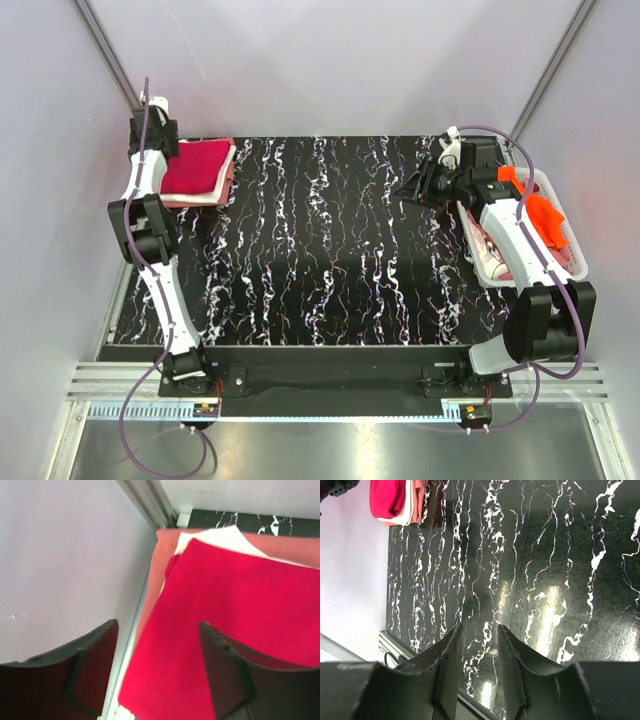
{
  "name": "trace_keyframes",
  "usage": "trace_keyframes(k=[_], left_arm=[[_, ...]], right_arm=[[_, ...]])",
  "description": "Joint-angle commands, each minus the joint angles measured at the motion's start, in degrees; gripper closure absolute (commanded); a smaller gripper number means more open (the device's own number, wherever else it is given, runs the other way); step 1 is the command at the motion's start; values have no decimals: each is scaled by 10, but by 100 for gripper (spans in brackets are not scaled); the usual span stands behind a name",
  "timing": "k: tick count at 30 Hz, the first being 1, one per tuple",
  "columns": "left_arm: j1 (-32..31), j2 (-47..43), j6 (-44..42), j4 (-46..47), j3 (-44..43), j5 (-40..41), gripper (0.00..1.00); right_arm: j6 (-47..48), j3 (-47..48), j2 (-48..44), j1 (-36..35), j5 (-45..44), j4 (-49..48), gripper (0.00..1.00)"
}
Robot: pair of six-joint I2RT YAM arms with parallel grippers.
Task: Fold and stack the t-shirts
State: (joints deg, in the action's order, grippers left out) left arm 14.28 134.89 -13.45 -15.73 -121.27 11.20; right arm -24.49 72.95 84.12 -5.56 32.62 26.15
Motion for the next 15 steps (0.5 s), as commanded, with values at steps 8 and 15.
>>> trace_keyframes(k=[8, 15], left_arm=[[-22, -147, 43, 30, 90, 13, 1], [-27, -237, 165, 7, 219, -245, 41]], right_arm=[[-1, -6, -22, 4, 18, -18, 58], [-1, -7, -20, 4, 31, -19, 58]])
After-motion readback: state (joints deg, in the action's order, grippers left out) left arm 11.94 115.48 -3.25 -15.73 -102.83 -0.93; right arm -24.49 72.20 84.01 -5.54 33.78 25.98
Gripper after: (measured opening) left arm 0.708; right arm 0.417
